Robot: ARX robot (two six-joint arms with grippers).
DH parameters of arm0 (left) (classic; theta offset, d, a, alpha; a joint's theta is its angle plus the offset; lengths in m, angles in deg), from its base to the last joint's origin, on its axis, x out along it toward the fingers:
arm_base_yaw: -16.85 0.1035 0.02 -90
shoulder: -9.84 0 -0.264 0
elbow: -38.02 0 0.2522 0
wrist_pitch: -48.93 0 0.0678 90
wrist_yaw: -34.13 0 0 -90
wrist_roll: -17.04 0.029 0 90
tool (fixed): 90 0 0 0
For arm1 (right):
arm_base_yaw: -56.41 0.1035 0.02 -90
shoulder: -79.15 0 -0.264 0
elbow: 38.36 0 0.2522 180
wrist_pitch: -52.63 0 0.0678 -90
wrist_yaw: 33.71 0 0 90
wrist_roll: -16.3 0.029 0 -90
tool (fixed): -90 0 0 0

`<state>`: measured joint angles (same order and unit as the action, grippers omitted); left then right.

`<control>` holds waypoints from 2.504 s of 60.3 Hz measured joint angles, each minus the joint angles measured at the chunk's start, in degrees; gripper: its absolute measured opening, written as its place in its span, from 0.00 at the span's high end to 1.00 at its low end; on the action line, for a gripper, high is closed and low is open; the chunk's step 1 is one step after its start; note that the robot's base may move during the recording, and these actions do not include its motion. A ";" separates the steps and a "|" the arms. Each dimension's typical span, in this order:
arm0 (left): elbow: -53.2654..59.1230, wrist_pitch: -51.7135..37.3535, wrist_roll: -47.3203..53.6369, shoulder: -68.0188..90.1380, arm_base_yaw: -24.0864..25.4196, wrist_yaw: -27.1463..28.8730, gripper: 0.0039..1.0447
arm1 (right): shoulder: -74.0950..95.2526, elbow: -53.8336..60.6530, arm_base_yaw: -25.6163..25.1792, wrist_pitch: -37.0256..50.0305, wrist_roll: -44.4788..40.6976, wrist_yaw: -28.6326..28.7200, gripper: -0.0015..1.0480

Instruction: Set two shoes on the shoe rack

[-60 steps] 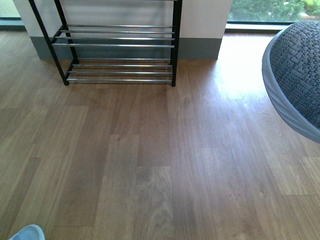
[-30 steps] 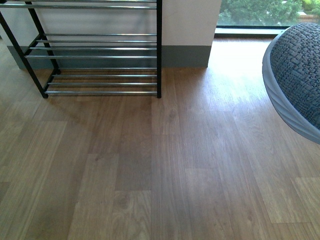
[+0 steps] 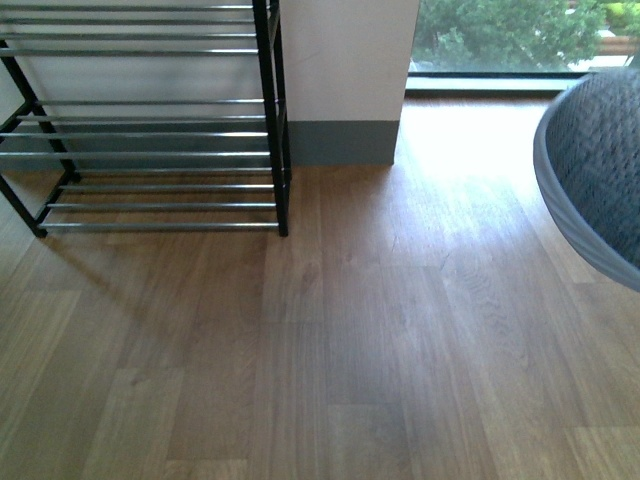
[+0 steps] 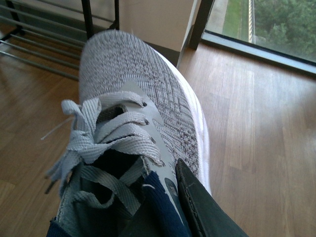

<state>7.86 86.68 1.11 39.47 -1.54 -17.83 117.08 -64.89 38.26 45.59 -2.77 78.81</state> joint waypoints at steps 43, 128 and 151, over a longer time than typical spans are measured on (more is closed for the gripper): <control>0.00 0.00 0.00 0.00 0.00 0.63 0.99 | -0.11 0.00 0.04 0.00 0.02 0.85 0.99; 0.00 0.00 -0.02 0.00 0.00 0.46 0.99 | -0.11 0.00 0.11 0.02 0.04 0.42 0.99; 0.13 0.00 -0.02 0.00 0.02 1.03 0.99 | -0.22 -0.11 0.24 0.02 0.04 1.66 0.99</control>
<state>7.99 86.68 1.09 39.47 -1.52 -16.80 116.86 -65.00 38.50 45.61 -2.73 80.48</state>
